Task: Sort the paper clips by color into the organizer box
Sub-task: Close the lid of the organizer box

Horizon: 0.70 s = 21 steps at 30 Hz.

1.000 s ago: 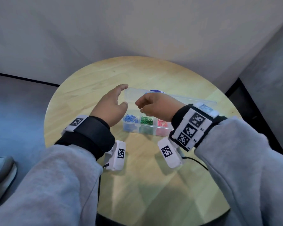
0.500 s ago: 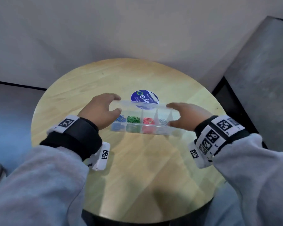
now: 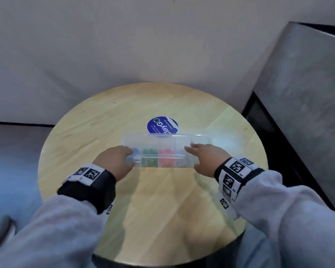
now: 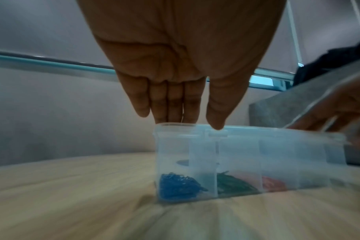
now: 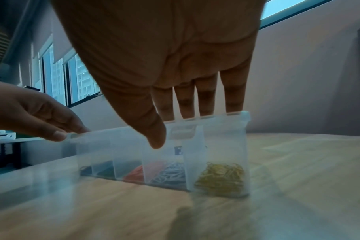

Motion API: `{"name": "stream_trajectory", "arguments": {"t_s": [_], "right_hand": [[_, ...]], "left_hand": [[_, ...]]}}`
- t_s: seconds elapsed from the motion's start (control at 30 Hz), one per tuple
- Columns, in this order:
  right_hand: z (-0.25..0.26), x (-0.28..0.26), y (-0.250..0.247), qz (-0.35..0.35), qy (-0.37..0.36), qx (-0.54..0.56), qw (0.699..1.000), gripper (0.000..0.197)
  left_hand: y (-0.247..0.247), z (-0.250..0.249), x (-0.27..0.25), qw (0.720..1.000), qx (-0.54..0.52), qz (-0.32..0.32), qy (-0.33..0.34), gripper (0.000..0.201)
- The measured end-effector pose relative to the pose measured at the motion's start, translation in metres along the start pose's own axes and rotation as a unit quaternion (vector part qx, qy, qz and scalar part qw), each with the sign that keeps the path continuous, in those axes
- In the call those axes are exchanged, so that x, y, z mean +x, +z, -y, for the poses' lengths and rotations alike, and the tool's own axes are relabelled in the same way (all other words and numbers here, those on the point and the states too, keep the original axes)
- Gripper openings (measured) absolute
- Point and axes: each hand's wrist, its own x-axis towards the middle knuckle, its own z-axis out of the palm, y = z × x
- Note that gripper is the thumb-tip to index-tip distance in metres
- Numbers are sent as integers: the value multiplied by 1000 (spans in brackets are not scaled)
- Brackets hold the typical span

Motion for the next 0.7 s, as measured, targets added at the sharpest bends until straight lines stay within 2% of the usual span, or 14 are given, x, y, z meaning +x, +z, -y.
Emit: {"name": "stream_trajectory", "arguments": {"t_s": [0.2,0.37,0.53,0.7], "right_hand": [[-12,-2,-18,-2,29,55,998,52],[-17,-4,-24,-3,35,55,998,55],[-18,-4,-11,-26,21,37,999,54],[-15,-8,-2,-52,-3,11,999,51]], "left_hand": [[-15,-13,10,994,105,36,-4,39],[-18,-24,17,984,173,39,18,29],[-5,-18,19,982,187,5,29,31],[-3,-14,20,988,153,-7,16,35]]}}
